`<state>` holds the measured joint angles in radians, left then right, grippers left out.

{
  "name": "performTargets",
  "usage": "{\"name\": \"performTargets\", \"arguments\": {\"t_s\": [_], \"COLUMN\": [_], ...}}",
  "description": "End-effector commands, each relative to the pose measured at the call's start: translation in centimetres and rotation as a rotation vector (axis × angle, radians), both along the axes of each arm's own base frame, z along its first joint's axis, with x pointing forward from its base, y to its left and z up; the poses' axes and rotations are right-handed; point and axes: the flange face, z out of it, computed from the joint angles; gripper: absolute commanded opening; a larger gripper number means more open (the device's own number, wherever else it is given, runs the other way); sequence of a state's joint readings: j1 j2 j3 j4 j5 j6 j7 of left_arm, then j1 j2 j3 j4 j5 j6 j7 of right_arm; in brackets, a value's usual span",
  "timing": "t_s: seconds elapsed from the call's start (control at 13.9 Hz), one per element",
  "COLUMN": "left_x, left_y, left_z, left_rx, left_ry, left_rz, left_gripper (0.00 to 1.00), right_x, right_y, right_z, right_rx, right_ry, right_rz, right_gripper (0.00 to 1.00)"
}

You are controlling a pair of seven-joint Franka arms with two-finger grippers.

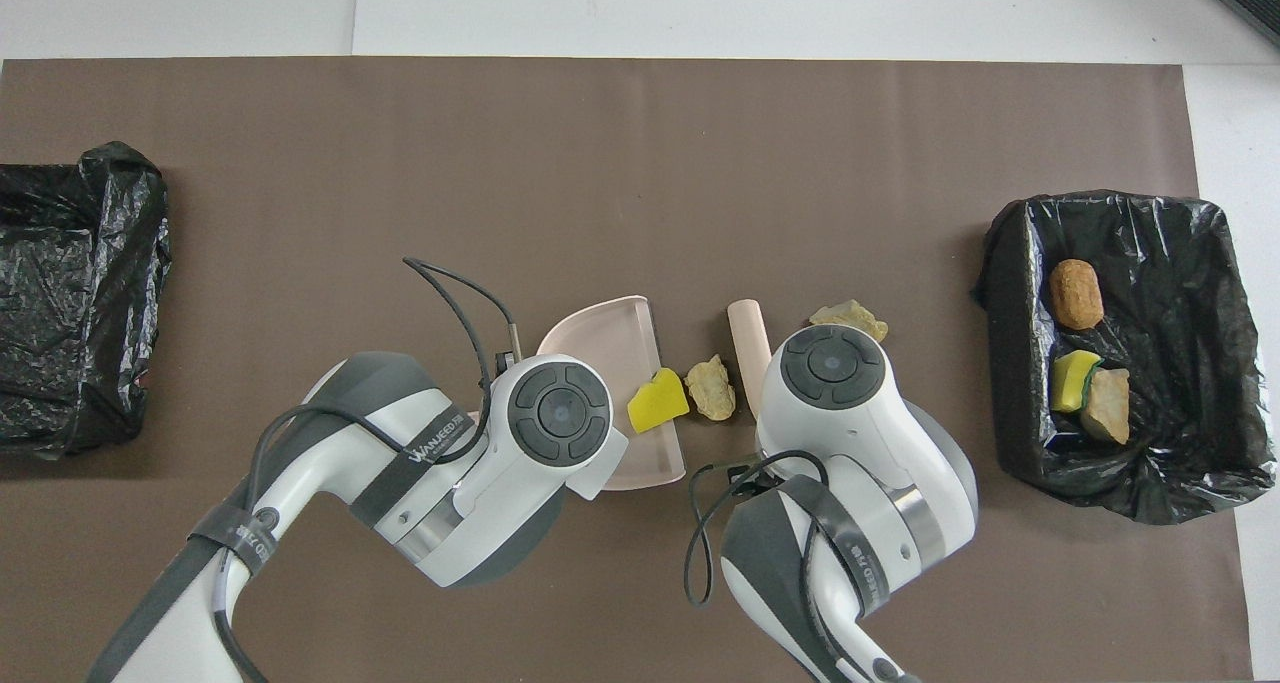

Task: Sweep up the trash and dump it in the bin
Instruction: 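Sweep the remaining debris toward the dustpan with the right gripper's brush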

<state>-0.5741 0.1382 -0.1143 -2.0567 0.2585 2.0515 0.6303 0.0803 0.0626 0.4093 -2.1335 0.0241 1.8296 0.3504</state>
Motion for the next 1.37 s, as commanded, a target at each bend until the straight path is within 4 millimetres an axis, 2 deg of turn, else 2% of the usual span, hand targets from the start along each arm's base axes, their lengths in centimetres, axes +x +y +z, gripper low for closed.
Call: {"name": "performTargets", "arguments": {"t_s": [0.0, 0.07, 0.14, 0.22, 0.29, 0.43, 0.65, 0.79, 1.15, 1.3], "left_x": [-0.6, -0.6, -0.6, -0.6, -0.6, -0.6, -0.6, -0.6, -0.7, -0.7], "left_y": [1.1, 1.1, 1.1, 1.1, 1.2, 1.2, 1.1, 1.1, 1.1, 1.1], "left_z": [0.0, 0.0, 0.0, 0.0, 0.0, 0.0, 0.0, 0.0, 0.0, 0.0], "left_rx": [0.001, 0.001, 0.001, 0.003, 0.006, 0.004, 0.004, 0.004, 0.007, 0.008], "left_ry": [-0.025, -0.025, -0.025, -0.023, -0.021, -0.022, -0.022, -0.023, -0.021, -0.020], "left_rz": [-0.015, -0.015, -0.014, -0.012, -0.011, -0.012, -0.013, -0.010, -0.006, -0.007], "left_gripper": [0.00, 0.00, 0.00, 0.00, 0.00, 0.00, 0.00, 0.00, 0.00, 0.00], "right_x": [1.0, 0.2, -0.6, -1.1, -0.8, 0.9, 4.6, 5.5, 3.6, 2.0], "right_y": [-3.1, -3.9, -5.1, -7.2, -8.6, -11.3, -13.1, -12.3, -9.0, -4.8], "right_z": [5.5, 6.2, 5.9, 5.0, 4.8, 4.2, 1.6, -0.3, -1.7, -1.5], "right_rx": [-0.086, -0.139, -0.188, -0.243, -0.269, -0.288, -0.313, -0.283, 0.065, 0.181], "right_ry": [0.000, 0.009, -0.003, -0.021, -0.061, -0.092, -0.130, -0.112, -0.008, 0.023], "right_rz": [-0.009, -0.013, -0.040, -0.043, -0.025, 0.036, 0.108, 0.133, 0.128, 0.103], "right_gripper": [0.00, 0.00, 0.00, 0.00, 0.00, 0.00, 0.00, 0.00, 0.00, 0.00]}}
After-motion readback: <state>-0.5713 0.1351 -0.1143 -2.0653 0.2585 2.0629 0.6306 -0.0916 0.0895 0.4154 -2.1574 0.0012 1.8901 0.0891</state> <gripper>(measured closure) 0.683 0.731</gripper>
